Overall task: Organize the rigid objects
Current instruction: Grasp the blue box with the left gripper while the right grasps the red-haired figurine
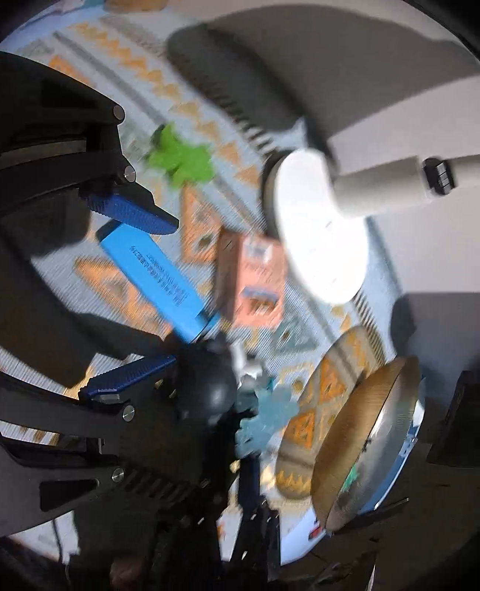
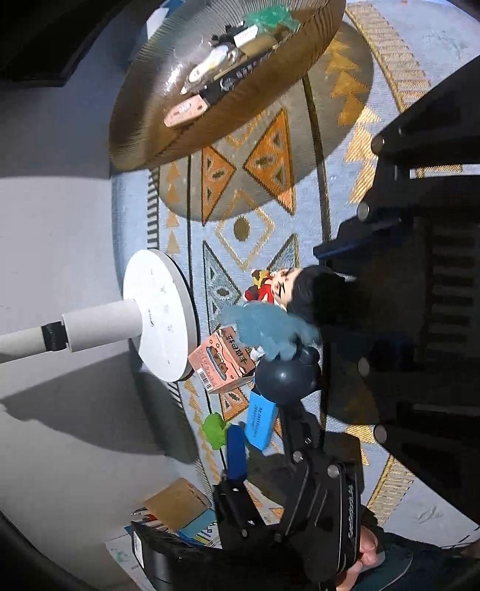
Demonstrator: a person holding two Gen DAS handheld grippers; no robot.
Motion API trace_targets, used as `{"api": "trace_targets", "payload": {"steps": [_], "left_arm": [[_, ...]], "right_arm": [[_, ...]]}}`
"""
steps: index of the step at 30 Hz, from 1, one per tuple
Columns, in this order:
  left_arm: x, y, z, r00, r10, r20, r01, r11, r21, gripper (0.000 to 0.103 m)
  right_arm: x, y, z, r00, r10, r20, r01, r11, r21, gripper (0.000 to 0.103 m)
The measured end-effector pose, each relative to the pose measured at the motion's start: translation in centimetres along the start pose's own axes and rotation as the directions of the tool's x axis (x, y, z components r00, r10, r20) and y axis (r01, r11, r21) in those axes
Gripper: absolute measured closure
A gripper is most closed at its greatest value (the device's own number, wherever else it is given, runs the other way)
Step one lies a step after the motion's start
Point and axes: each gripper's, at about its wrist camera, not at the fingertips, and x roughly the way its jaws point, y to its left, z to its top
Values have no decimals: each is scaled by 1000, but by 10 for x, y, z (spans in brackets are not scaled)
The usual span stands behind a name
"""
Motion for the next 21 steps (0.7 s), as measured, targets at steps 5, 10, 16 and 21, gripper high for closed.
{"api": "trace_targets", "payload": {"steps": [5, 10, 16, 21], "left_arm": [[-9, -29, -21, 998, -43, -37, 44, 998, 32, 38], [-13, -29, -24, 999, 32, -9, -32, 999, -26, 38], [-7, -18, -17, 997, 80, 23, -77, 990, -117, 54], [-5, -21, -12, 994, 99, 42, -92, 984, -155, 82]], "right_arm": [[-19, -13, -11, 1000, 16, 24, -17, 1000, 26, 84], [-30, -20, -23, 997, 81, 10, -81, 997, 15, 81], [-22, -22, -6, 998, 62, 4, -62, 998, -28, 52], [-2, -12, 12, 999, 45, -18, -47, 993, -107, 52]]}}
